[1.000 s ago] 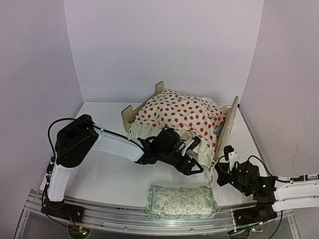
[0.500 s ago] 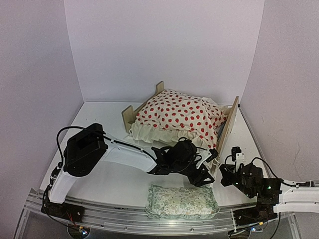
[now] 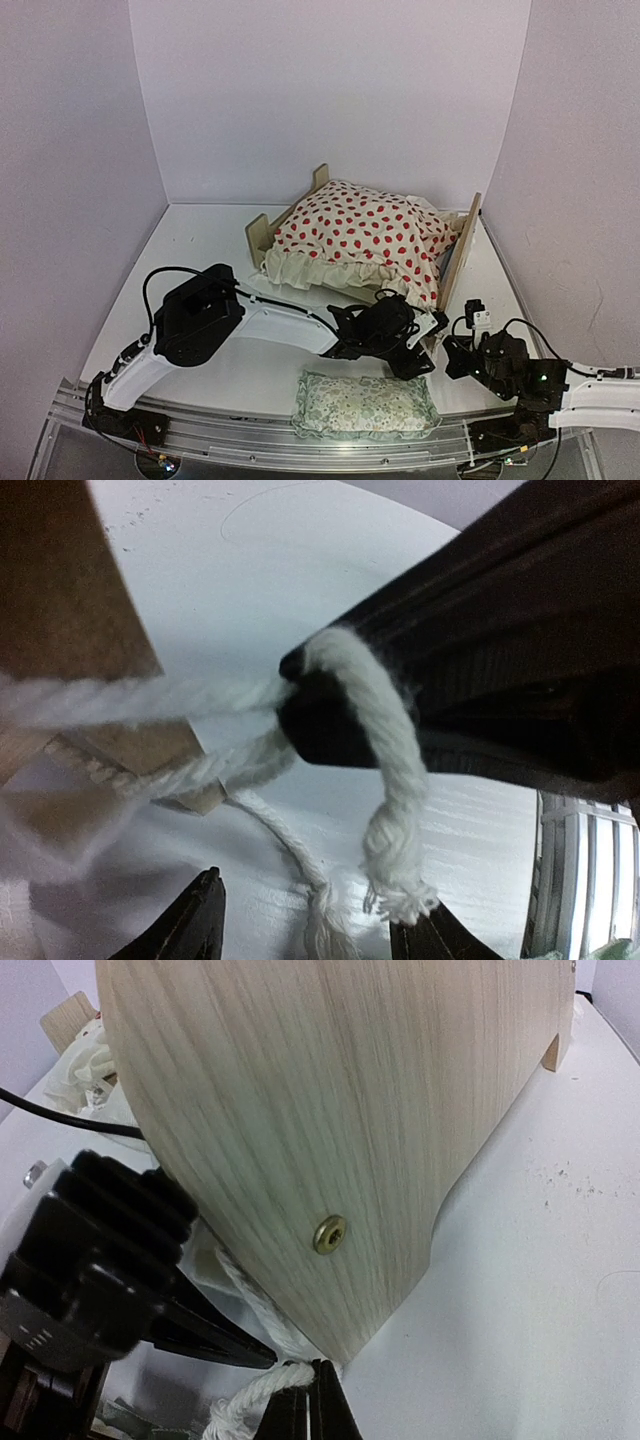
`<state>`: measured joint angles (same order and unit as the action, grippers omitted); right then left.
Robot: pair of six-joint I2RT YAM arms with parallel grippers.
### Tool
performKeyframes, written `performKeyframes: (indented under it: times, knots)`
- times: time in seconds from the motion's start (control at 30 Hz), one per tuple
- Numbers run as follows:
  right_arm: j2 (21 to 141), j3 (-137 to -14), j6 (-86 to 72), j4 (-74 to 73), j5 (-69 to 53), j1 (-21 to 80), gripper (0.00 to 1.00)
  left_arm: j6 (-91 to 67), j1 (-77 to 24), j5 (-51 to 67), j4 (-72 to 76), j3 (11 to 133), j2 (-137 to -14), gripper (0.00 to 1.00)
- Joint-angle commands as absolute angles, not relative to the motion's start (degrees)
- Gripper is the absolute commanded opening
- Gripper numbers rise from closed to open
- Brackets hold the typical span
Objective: Set up the pet bed
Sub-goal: Tie the right ropes of the mattress at the bed frame.
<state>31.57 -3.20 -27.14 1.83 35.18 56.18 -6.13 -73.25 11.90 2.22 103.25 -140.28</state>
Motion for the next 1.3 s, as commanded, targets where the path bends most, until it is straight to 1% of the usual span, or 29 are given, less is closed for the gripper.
performKeyframes:
  times: [0.0, 0.13, 0.27, 0.37, 0.47, 0.67, 0.73, 0.87, 0.93, 0.97, 1.07, 1.13, 1.2, 1.27]
  knots:
    - [21.54, -3.02, -27.33, -3.37, 37.06, 55.9, 0.0, -5.84, -74.41, 5.99, -2.72, 109.64, -143.65, 0.55]
    - [20.13, -2.56, -27.12, -4.22, 37.19, 55.9, 0.0, -6.76, -74.83, 3.52, -3.72, 112.43, -145.89, 0.52]
    - [18.53, -2.55, -26.42, -5.12, 37.25, 55.9, 0.0, -6.21, -75.31, -1.18, -8.05, 116.68, -148.47, 0.49]
    - [17.2, -2.67, -25.64, -5.53, 37.34, 55.93, 0.0, -6.5, -75.75, -3.43, -9.06, 115.99, -148.33, 0.41]
    - [16.42, -2.86, -24.89, -5.88, 37.4, 55.92, 0.0, -7.57, -75.96, -4.69, -9.49, 113.86, -147.09, 0.28]
    - [16.16, -3.23, -24.64, -6.15, 37.37, 55.91, 0.0, -9.45, -75.96, -6.38, -8.21, 107.98, -143.94, 0.12]
    - [16.32, -3.41, -24.68, -6.13, 37.36, 55.91, 0.0, -8.82, -75.97, -6.3, -8.51, 107.67, -143.88, 0.09]
    - [16.45, -3.83, -24.73, -6.32, 37.22, 55.9, 0.0, -7.78, -76.07, -6.29, -10.13, 107.57, -143.45, 0.07]
    - [16.57, -3.87, -24.78, -6.33, 37.28, 55.9, 0.0, -7.2, -76.18, -6.91, -10.47, 106.75, -142.58, 0.08]
    - [16.71, -3.92, -24.85, -6.33, 37.38, 55.9, 0.0, -7.04, -76.18, -7.05, -10.72, 106.34, -142.09, 0.13]
    - [17.13, -4.15, -24.86, -6.33, 37.46, 55.93, 0.0, -6.62, -76.32, -6.85, -12.16, 105.55, -140.75, 0.38]
    - [17.54, -4.43, -24.79, -6.33, 37.43, 55.9, 0.0, -5.72, -76.44, -5.99, -13.28, 105.17, -139.97, 0.48]
    - [17.96, -4.68, -24.72, -6.33, 37.46, 55.9, 0.0, -4.93, -76.49, -4.48, -14.59, 105.91, -140.06, 0.49]
    - [18.36, -4.85, -24.71, -6.33, 37.54, 55.92, 0.0, -4.23, -76.51, -4.23, -15.75, 107.0, -140.99, 0.43]
